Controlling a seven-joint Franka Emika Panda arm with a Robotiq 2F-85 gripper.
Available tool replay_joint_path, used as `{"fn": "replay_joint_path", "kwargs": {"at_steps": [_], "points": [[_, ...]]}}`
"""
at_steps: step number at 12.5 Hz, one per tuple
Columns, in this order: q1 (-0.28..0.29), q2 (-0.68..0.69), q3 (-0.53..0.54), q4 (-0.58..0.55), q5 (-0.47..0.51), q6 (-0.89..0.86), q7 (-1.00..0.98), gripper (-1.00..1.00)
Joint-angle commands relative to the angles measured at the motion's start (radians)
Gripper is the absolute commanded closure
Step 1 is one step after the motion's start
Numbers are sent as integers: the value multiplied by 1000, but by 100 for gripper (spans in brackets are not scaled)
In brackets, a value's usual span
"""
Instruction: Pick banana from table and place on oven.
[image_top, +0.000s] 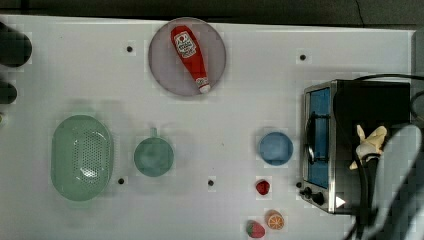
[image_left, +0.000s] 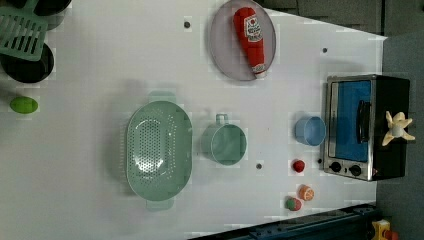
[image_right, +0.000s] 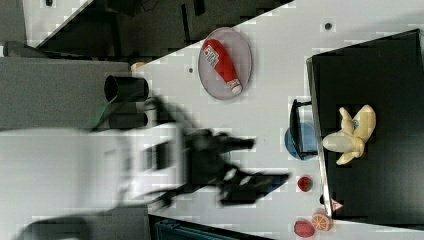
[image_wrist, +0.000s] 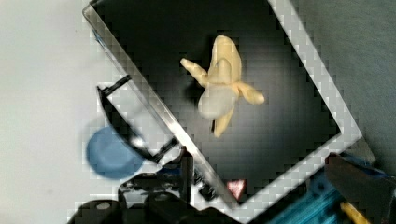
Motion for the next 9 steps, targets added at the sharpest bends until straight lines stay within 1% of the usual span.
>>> {"fn": "replay_joint_path", "kwargs": {"at_steps": [1,3,5,7,9], "points": [[74,-102,118,17,24,-127,307,-100],[81,-136,229,15,24,-189,521,-100],[82,-159,324,15,27,-193,690,-100],[83,-170,391,13,38,-193,821,-100],[83,-174,417,11,54,-194,914,-100]]}}
